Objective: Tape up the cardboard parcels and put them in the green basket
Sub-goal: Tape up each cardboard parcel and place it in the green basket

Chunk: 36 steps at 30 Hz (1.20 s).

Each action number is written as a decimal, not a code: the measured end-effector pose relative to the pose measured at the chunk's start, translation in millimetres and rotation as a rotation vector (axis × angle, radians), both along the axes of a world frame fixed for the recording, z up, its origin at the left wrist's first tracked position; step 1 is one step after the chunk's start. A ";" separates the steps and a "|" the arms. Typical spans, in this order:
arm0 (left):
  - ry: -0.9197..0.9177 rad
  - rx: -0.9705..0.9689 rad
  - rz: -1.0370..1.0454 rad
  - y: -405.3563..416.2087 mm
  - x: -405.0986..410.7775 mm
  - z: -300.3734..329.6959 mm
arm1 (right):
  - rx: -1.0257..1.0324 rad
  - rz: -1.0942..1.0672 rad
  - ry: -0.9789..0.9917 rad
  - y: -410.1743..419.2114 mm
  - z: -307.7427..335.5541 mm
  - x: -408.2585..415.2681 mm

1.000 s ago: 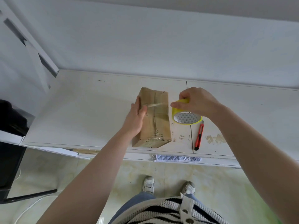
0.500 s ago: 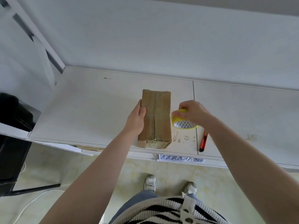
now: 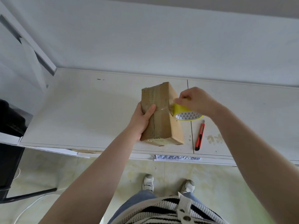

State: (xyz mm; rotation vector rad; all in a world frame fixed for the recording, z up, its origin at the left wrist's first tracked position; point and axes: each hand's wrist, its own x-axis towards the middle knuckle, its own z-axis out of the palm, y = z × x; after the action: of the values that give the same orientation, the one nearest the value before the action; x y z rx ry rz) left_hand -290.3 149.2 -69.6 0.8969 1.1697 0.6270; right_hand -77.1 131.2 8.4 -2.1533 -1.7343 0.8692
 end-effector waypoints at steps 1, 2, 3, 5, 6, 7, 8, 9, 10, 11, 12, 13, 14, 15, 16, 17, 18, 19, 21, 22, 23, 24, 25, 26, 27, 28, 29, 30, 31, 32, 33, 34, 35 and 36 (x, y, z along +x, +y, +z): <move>-0.016 -0.026 -0.003 -2.0 2.6 -2.5 | -0.013 0.031 0.020 2.2 5.5 3.2; -0.011 -0.034 -0.008 -3.9 4.2 -4.2 | -0.036 0.061 0.042 3.1 8.6 4.0; 0.012 -0.023 -0.013 -4.8 4.7 -5.6 | -0.055 0.080 0.059 3.1 9.5 2.8; 0.117 0.063 -0.037 -1.1 3.4 -7.9 | -0.047 0.080 0.063 2.8 7.0 -2.2; 0.210 0.136 -0.066 3.1 2.3 -7.3 | -0.030 0.077 0.057 3.4 5.4 -5.3; 0.321 0.210 -0.093 6.8 1.8 -6.5 | -0.016 0.080 0.050 4.1 4.0 -8.2; 0.422 0.252 -0.110 10.1 3.7 -3.4 | -0.004 0.085 0.044 5.1 3.5 -11.4; 0.482 0.238 -0.120 12.0 7.7 0.9 | 0.005 0.094 0.037 6.5 3.6 -14.1; 0.508 0.192 -0.140 11.9 12.7 6.1 | 0.013 0.106 0.030 7.9 3.8 -17.1; 0.523 0.148 -0.168 9.7 17.8 9.5 | 0.018 0.117 0.022 9.1 3.8 -19.3; 0.539 0.131 -0.197 6.4 21.7 10.0 | 0.019 0.128 0.015 9.9 4.2 -20.9; 0.558 0.137 -0.213 3.2 23.5 8.1 | 0.015 0.136 0.014 9.9 4.7 -21.6; 0.562 0.152 -0.203 1.6 23.9 5.7 | 0.010 0.140 0.024 9.2 5.4 -20.9; 0.556 0.166 -0.186 2.2 23.1 4.1 | 0.010 0.142 0.041 8.6 5.8 -19.2; 0.545 0.174 -0.173 3.7 22.2 3.1 | 0.015 0.139 0.058 8.2 6.1 -17.2; 0.539 0.180 -0.171 4.9 21.5 2.6 | 0.020 0.131 0.063 8.7 5.9 -15.3; 0.539 0.187 -0.179 5.6 21.3 3.2 | 0.021 0.116 0.050 9.9 5.7 -13.3; 0.533 0.191 -0.186 6.9 20.8 4.1 | 0.010 0.102 0.006 11.9 4.9 -11.0; 0.456 0.164 -0.171 9.1 15.2 4.7 | -0.024 0.080 -0.184 13.8 0.7 -6.0; 0.392 0.146 -0.155 10.1 10.5 4.3 | -0.040 0.069 -0.278 13.3 -2.2 -3.4; 0.328 0.122 -0.152 9.9 5.1 3.3 | -0.055 0.051 -0.324 11.3 -6.3 -1.4; 0.274 0.098 -0.157 10.0 0.0 2.1 | -0.067 0.037 -0.324 9.3 -9.8 -0.9; 0.230 0.075 -0.158 10.1 -5.5 -0.5 | -0.075 0.031 -0.293 8.2 -12.7 -3.0; 0.206 0.056 -0.143 10.1 -10.8 -4.7 | -0.075 0.033 -0.251 7.2 -14.5 -7.7; 0.209 0.041 -0.120 11.5 -15.3 -8.9 | -0.061 0.034 -0.204 7.7 -15.0 -14.4; 0.232 0.034 -0.101 13.2 -19.4 -11.6 | -0.042 0.035 -0.168 9.1 -14.5 -22.3; 0.259 0.026 -0.085 16.0 -22.7 -13.7 | -0.023 0.042 -0.160 11.6 -14.0 -31.0; 0.271 0.012 -0.065 19.1 -24.9 -15.3 | -0.009 0.055 -0.186 14.0 -13.6 -39.7; 0.270 -0.006 -0.049 21.6 -26.4 -17.4 | 0.003 0.065 -0.231 16.4 -13.9 -47.8; 0.273 -0.015 -0.049 22.7 -27.2 -19.4 | 0.012 0.070 -0.277 18.5 -14.8 -55.0; 0.290 -0.007 -0.063 22.1 -27.9 -21.7 | 0.019 0.072 -0.312 19.7 -16.0 -61.6; 0.324 0.020 -0.085 21.0 -28.7 -23.1 | 0.026 0.074 -0.335 20.4 -17.1 -67.6; 0.366 0.064 -0.099 20.2 -30.0 -25.3 | 0.033 0.083 -0.345 21.5 -18.0 -72.6; 0.404 0.111 -0.105 18.7 -31.5 -27.1 | 0.035 0.102 -0.344 22.4 -18.7 -76.4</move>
State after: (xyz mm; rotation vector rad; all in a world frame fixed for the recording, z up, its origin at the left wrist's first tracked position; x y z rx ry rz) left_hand -321.8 167.9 -96.7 1.2095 1.4459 0.4387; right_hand -153.5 153.6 -10.3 -2.3148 -2.0151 0.5051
